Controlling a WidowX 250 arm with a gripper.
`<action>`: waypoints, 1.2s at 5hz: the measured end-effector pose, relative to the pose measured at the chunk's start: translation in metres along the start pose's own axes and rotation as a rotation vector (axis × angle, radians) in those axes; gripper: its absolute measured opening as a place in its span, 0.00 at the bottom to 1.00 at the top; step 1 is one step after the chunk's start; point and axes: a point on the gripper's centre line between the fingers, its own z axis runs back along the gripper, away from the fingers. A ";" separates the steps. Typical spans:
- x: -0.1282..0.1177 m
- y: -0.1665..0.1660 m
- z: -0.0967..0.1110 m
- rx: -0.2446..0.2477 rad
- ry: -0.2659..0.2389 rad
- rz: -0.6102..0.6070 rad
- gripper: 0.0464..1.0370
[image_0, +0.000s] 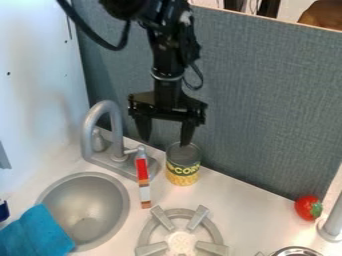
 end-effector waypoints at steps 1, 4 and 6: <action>0.018 -0.010 -0.013 -0.018 -0.024 -0.068 0.96; 0.058 -0.023 -0.051 -0.017 -0.136 -0.149 0.96; 0.071 -0.021 -0.071 0.029 -0.147 -0.181 0.96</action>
